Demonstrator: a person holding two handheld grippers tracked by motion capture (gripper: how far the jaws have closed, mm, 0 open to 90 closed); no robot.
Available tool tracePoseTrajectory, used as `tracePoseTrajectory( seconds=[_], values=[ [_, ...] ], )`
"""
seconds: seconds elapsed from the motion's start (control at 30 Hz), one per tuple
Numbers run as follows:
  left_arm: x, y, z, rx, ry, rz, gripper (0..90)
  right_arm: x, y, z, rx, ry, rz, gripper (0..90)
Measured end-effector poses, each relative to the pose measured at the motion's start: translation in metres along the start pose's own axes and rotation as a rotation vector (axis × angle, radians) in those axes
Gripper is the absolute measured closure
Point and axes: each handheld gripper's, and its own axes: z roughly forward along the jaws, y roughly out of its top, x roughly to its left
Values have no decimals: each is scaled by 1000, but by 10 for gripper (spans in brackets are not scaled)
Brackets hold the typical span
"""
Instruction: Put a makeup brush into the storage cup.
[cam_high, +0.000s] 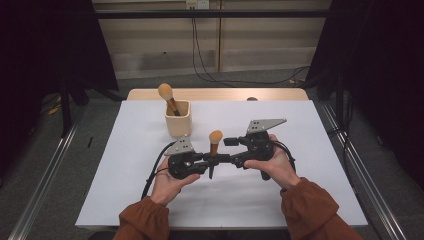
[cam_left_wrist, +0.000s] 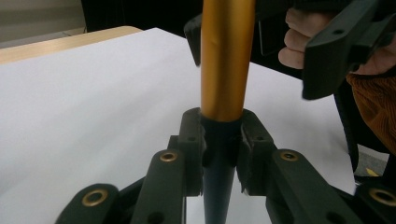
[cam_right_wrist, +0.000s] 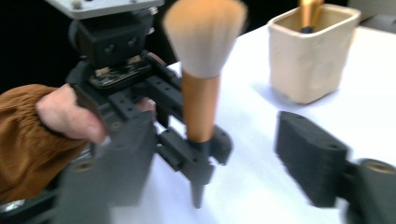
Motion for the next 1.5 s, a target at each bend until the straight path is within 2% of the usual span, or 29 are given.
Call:
tracePoseTrajectory(
  seconds=[0.1, 0.23, 0.37, 0.53, 0.63, 0.8, 1.0, 1.07, 1.27, 1.5],
  values=[
    [1, 0, -2, -7, 8, -9, 744, -1, -3, -1, -31, -28, -21, 145],
    [2, 0, -7, -9, 15, -7, 743, -4, -9, -3, -41, -72, 11, 10],
    [4, 0, -12, -13, 32, -3, 744, -6, -14, -8, -48, -139, 20, 6],
    [6, 1, -16, -20, 45, -5, 743, -6, -21, -14, -60, -140, 15, 4],
    [5, 1, -17, -17, 43, 2, 744, -4, -25, -16, -57, -216, 2, 9],
    [7, 3, -23, -27, 53, 4, 743, -5, -34, -18, -67, -278, -5, 6],
    [14, 3, -36, -37, 79, -5, 743, -7, -42, -25, -79, -299, 22, 7],
    [15, 2, -39, -43, 87, -7, 744, -6, -45, -28, -69, -327, 10, 7],
    [20, 2, -49, -47, 104, -15, 744, -7, -53, -39, -80, -364, 16, 8],
    [26, 4, -61, -47, 131, -1, 743, -10, -66, -56, -98, -413, -2, 12]
  ],
)
